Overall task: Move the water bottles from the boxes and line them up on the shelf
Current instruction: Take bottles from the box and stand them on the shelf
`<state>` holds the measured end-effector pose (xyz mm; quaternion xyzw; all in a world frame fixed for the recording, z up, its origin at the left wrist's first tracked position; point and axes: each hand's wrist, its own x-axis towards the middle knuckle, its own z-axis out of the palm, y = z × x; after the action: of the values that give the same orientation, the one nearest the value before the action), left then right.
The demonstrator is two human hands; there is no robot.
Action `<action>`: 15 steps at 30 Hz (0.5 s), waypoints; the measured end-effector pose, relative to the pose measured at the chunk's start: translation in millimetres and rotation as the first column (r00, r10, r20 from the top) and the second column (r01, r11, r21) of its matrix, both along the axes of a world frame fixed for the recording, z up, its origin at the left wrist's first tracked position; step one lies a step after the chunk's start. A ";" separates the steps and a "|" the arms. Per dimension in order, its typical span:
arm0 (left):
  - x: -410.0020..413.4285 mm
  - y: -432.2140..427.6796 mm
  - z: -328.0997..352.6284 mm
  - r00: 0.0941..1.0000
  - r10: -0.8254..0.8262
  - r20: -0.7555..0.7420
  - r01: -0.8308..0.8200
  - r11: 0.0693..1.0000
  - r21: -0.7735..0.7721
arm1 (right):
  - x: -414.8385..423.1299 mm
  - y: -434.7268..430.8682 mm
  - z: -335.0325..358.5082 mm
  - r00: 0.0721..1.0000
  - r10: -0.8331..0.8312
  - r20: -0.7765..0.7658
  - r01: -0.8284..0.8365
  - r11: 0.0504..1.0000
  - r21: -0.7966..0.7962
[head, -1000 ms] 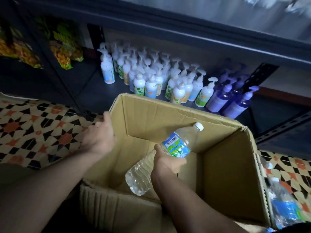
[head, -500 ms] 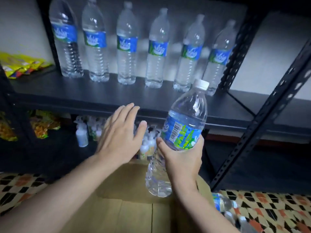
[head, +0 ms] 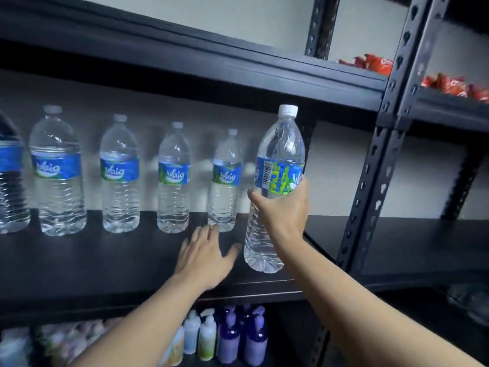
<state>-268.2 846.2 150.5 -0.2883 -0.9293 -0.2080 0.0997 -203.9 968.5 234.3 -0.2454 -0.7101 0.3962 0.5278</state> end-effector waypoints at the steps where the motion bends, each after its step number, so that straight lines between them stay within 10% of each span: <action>1: -5.7 7.8 -5.5 0.999 0.002 0.041 -0.001 1.000 -0.012 | -10.2 9.6 1.8 1.000 -0.006 -0.004 0.006 1.000 -0.003; 15: -31.5 46.6 -43.6 0.983 0.073 0.169 -0.018 0.953 -0.303 | -94.4 93.7 -8.0 0.995 -0.095 0.003 0.095 0.995 -0.034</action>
<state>-299.7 892.8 106.9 -0.2587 -0.9617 -0.0873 -0.0241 -298.2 1062.2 226.3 -0.2882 -0.6912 0.3827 0.5410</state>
